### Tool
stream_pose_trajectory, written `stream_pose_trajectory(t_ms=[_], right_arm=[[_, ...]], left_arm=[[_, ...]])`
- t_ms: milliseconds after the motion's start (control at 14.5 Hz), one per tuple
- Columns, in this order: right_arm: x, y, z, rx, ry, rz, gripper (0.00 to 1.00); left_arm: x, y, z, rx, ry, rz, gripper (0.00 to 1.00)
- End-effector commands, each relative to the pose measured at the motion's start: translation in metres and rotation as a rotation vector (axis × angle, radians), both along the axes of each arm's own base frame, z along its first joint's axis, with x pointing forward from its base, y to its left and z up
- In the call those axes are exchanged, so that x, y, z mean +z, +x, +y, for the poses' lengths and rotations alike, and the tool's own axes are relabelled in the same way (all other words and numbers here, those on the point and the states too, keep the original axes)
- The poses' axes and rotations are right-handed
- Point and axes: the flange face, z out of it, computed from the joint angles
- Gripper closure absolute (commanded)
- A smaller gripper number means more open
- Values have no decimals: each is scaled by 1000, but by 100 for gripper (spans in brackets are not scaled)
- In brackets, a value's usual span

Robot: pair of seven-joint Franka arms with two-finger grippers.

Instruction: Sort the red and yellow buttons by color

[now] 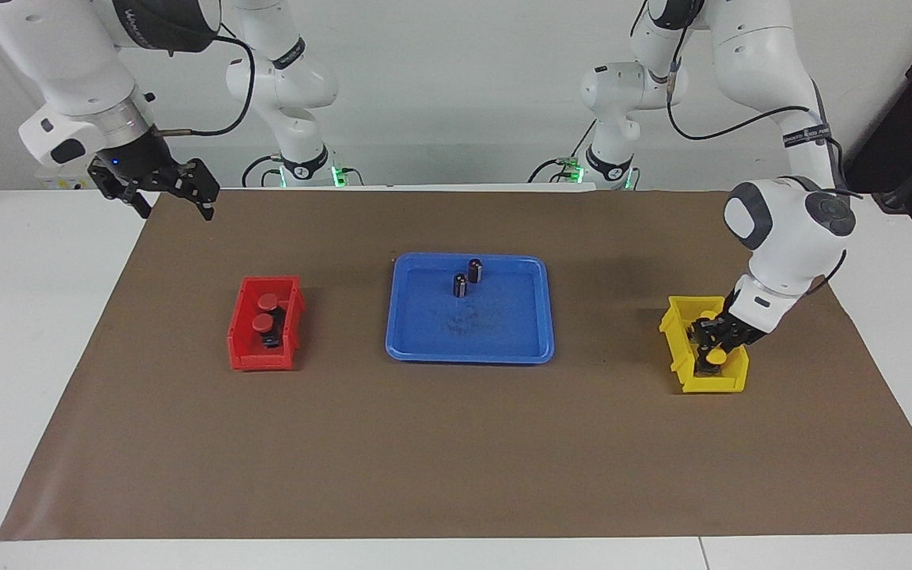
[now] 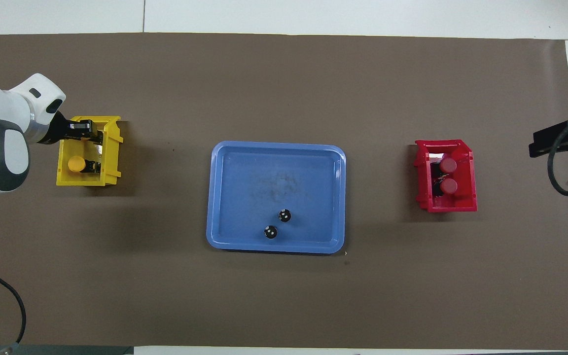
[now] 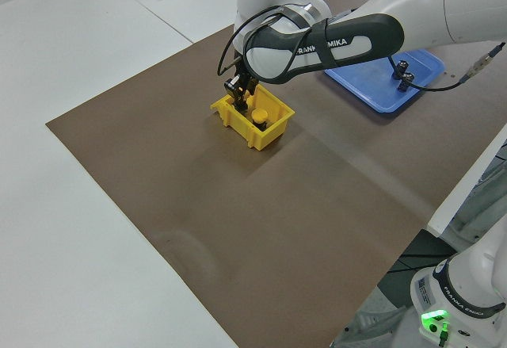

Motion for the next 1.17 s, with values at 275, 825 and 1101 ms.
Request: stream_pose_trajectory(t_ms=[275,825,1101], right_arm=[[2,3,-5,25,8,-7,0],[2,3,-5,25,9,-7,0],[2,3,-5,25,9,-7,0]], left_arm=[[24,3,3,13,-18,-12,41],[190,-50,-16,-145,11,62,0],[263,-90,-13,-193,10,147,0]])
